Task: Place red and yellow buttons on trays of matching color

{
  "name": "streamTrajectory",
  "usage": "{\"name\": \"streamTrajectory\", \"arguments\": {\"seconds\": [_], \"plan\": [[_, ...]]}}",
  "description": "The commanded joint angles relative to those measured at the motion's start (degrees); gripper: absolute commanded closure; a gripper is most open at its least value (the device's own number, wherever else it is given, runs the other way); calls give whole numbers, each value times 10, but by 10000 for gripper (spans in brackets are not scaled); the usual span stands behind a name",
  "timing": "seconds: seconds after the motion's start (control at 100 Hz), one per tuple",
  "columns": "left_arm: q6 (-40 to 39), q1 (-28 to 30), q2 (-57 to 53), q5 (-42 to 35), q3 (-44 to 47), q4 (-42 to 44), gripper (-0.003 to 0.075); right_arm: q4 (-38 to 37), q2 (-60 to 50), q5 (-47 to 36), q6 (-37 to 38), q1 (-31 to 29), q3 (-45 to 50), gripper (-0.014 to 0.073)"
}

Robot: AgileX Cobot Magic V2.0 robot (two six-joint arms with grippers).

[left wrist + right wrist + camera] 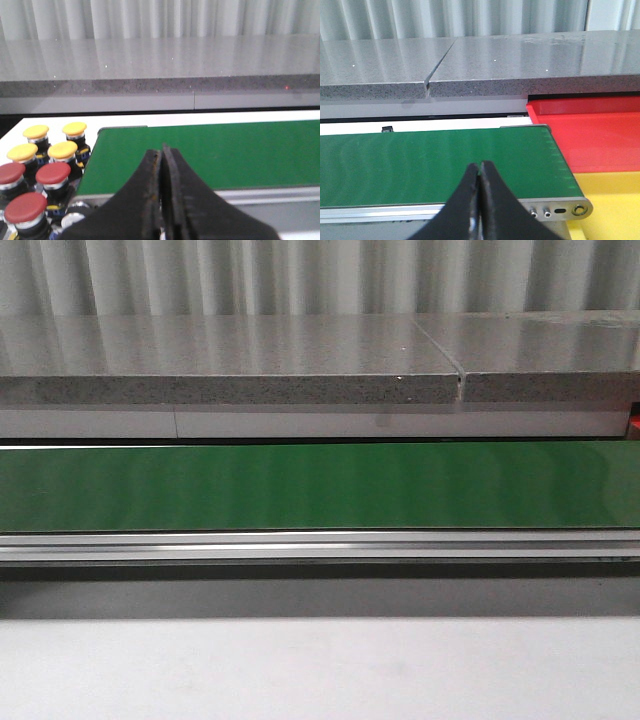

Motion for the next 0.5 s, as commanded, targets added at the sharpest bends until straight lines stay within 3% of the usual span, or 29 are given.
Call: {"name": "streamTrajectory", "arguments": {"seconds": [0.0, 0.2, 0.49], "plan": [[-4, 0, -17, 12, -28, 2, 741, -5, -11, -48, 0, -5, -11, 665], [-4, 0, 9, 84, -108, 2, 741, -5, -11, -48, 0, -5, -11, 665], [-4, 0, 132, 218, -225, 7, 741, -5, -11, -48, 0, -5, -11, 665]]}}
